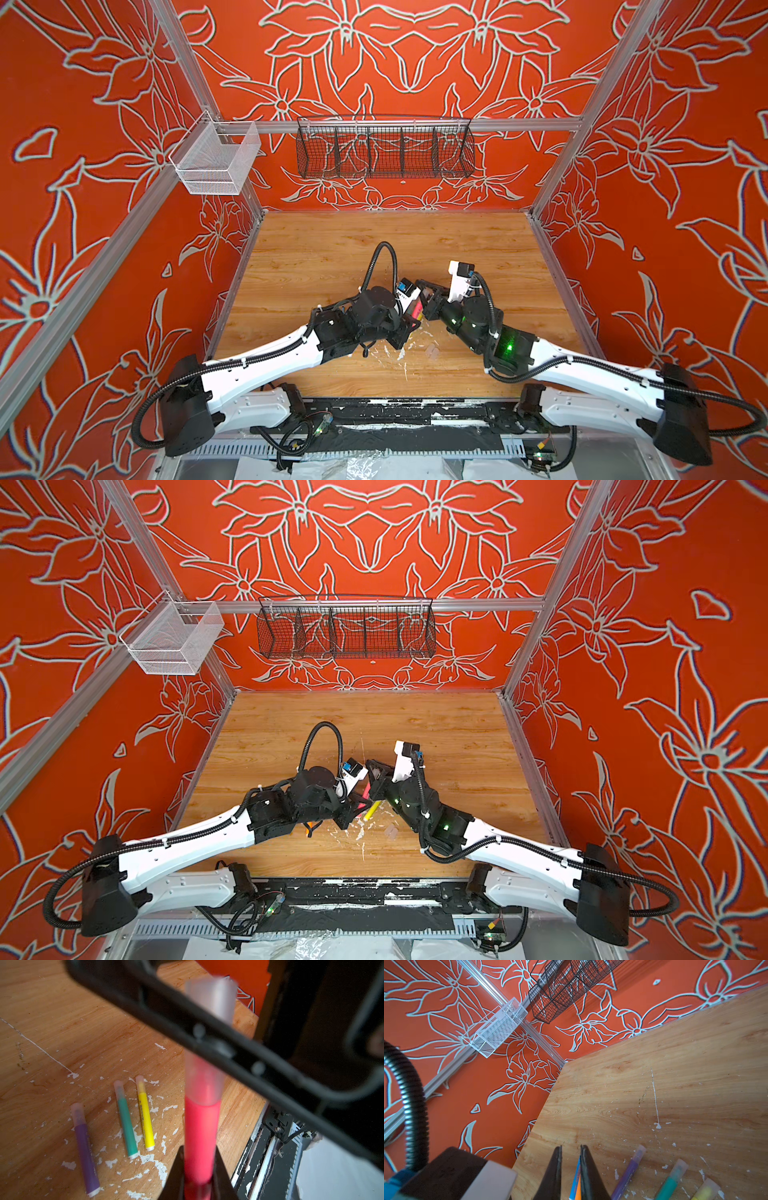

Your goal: Insert the pens into the pen caps

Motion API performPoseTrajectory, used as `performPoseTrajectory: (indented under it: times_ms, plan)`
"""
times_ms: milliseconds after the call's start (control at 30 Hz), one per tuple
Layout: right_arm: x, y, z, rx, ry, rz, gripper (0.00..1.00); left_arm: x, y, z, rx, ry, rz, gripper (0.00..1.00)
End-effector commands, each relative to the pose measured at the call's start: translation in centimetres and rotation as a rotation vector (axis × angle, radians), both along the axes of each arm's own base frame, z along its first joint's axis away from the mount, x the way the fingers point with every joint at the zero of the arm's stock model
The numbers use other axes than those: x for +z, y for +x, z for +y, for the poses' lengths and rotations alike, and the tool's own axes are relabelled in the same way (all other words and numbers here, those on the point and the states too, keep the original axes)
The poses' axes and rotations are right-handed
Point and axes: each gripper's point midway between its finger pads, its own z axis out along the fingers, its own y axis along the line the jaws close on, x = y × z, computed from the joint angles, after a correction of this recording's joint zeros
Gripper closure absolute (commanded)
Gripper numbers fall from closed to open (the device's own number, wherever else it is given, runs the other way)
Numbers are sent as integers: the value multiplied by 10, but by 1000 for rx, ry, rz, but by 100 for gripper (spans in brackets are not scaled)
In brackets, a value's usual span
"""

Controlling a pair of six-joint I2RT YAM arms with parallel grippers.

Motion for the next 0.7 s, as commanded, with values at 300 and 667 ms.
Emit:
performPoseTrajectory:
  times_ms: [300, 667]
  plan:
    - [-82, -48, 38, 258, -167, 170, 100, 125, 72, 0, 188, -262, -315, 100]
    - [-90, -64, 49, 296, -138, 186, 100, 130, 84, 10, 220, -280, -342, 100]
